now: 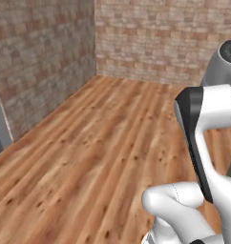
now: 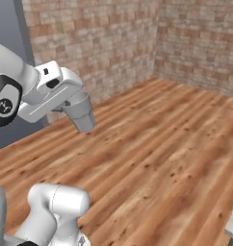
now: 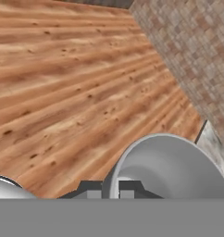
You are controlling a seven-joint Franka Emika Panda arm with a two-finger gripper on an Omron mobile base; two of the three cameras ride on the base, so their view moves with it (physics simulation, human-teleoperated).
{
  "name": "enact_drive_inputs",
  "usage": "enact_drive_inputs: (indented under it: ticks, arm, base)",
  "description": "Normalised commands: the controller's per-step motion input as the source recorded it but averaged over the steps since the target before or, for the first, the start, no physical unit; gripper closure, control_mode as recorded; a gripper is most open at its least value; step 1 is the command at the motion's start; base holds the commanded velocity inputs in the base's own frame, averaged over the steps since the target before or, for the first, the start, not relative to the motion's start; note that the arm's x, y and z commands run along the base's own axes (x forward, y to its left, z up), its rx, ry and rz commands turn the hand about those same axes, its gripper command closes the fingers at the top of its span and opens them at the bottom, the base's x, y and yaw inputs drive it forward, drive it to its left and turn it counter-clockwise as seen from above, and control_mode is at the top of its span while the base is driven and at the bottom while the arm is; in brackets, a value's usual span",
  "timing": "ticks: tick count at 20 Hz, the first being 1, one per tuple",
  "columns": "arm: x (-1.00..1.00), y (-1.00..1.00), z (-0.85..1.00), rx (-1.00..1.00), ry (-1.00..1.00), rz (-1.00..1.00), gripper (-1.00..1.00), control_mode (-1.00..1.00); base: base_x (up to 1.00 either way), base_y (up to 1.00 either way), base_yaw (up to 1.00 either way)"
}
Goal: There is a bowl on the dining counter. Grab a lemon wedge from the fridge and place it in the bowl. Then get the liquor bottle and glass cup from the cabinet and place them next to the bowl.
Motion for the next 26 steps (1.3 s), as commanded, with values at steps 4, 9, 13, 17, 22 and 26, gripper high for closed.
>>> enact_drive_inputs:
  ticks: [4,9,13,17,22,26]
  arm:
    - [0.0,0.0,0.0,0.0,0.0,0.0,1.0,1.0]
    - [0.0,0.0,0.0,0.0,0.0,0.0,1.0,1.0]
    - [0.0,0.0,0.0,0.0,0.0,0.0,1.0,1.0]
    - [0.0,0.0,0.0,0.0,0.0,0.0,1.0,1.0]
    - [0.0,0.0,0.0,0.0,0.0,0.0,1.0,1.0]
    - [0.0,0.0,0.0,0.0,0.0,0.0,1.0,1.0]
  base:
    - [1.0,-0.23,-0.12]
    - [1.0,-0.38,-0.23]
    - [1.0,-0.28,-0.3]
    - [1.0,-0.21,-0.29]
    - [1.0,-0.14,-0.2]
    - [1.0,-0.01,-0.13]
